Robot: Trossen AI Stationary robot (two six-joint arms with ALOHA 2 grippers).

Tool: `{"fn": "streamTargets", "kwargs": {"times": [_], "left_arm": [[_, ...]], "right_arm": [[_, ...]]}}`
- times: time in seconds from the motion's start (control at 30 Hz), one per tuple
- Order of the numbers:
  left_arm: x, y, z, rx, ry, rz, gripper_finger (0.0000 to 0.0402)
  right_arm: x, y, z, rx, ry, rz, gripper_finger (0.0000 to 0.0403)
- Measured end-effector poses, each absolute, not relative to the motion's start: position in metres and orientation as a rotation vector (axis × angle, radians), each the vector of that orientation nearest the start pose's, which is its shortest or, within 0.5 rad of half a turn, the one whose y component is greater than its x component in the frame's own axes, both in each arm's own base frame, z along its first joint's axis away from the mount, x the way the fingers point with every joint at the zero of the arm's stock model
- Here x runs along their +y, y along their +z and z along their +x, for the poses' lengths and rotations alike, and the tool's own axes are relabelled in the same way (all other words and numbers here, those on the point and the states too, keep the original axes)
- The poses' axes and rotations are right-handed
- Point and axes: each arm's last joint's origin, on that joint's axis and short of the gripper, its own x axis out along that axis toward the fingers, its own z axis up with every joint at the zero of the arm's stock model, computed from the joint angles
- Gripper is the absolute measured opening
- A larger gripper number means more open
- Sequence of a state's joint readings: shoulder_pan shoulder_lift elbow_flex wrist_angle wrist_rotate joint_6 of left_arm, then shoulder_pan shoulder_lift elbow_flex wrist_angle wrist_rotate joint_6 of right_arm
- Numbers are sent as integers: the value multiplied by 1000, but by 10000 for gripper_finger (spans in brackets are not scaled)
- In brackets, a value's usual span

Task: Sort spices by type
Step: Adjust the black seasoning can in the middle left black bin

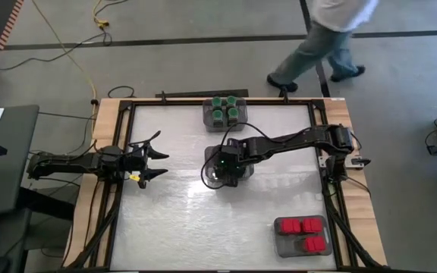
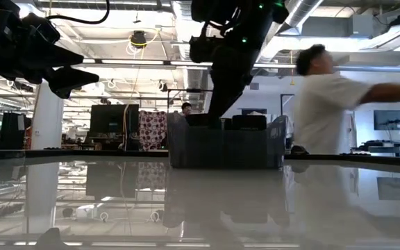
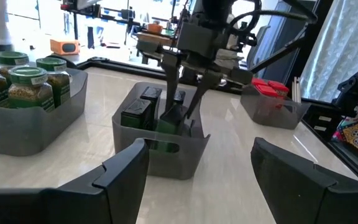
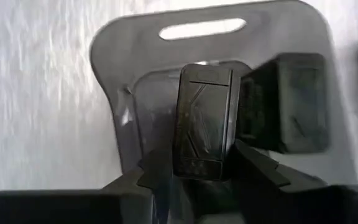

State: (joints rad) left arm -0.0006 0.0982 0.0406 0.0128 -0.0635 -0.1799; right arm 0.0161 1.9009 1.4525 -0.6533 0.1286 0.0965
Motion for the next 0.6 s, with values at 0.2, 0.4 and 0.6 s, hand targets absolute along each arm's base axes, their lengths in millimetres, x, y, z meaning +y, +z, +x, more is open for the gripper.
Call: {"fn": "streamTargets", "kwargs": {"times": [0.2, 0.4, 0.6], "left_arm": [[2, 171, 102, 39, 67, -179, 270], [2, 171, 102, 39, 67, -178, 270], [2, 171, 102, 39, 67, -178, 270]], "right_arm": [[-6, 224, 390, 1106, -132, -54, 175], [-5, 223, 390, 1111, -48, -118, 160], [-4, 224, 391, 1096, -19, -117, 172]]}}
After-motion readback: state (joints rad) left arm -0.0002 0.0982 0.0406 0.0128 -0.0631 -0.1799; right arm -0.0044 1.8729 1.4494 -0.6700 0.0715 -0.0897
